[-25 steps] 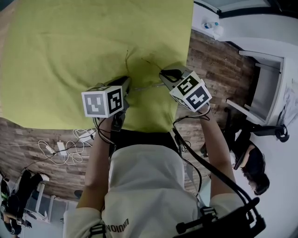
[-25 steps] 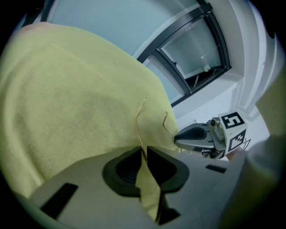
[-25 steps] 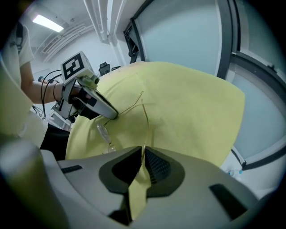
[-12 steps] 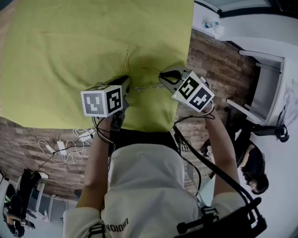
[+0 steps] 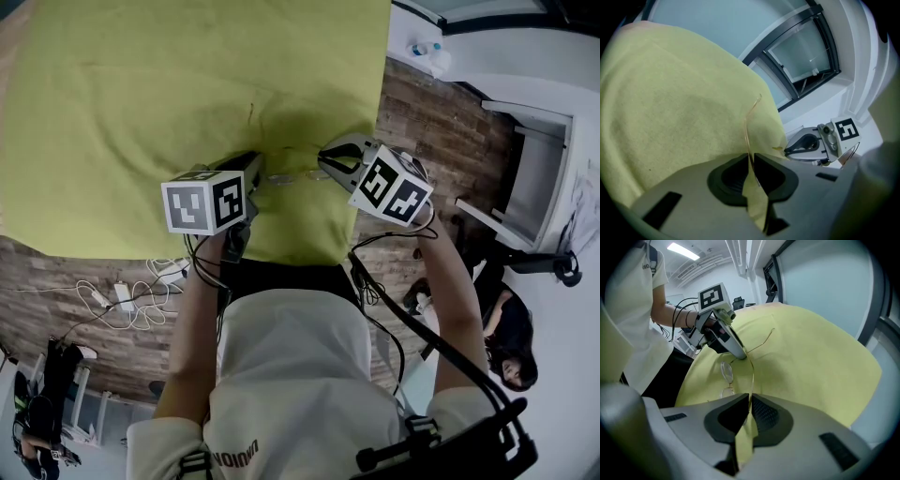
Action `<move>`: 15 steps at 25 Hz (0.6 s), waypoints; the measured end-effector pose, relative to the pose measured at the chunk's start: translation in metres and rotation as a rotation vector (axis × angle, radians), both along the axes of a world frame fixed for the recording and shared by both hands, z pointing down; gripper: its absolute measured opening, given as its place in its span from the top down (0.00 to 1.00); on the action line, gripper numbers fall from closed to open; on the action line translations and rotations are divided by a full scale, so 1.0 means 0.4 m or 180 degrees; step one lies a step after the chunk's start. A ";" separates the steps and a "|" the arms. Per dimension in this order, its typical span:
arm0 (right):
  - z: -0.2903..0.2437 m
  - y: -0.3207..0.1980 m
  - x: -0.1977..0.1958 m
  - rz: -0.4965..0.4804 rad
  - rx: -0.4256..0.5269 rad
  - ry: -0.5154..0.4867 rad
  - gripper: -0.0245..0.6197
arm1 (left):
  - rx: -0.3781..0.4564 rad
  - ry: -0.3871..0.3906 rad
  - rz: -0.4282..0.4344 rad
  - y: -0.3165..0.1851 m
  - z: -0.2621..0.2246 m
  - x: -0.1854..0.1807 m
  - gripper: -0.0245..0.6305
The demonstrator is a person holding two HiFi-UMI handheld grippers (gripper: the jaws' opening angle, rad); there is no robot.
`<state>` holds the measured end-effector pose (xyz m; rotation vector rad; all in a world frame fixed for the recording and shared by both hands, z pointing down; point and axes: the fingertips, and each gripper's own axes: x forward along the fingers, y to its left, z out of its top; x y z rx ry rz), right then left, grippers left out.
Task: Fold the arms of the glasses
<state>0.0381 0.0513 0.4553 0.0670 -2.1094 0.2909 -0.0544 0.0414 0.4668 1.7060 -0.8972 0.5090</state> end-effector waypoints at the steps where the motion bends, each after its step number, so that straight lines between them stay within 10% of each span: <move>1: -0.002 0.003 -0.001 -0.0046 0.0007 -0.0007 0.91 | -0.0001 0.0000 0.0001 0.000 0.000 0.000 0.88; 15: -0.015 0.046 -0.010 -0.0679 -0.0004 0.0037 0.90 | 0.0007 0.0041 0.0031 0.000 -0.008 0.002 0.88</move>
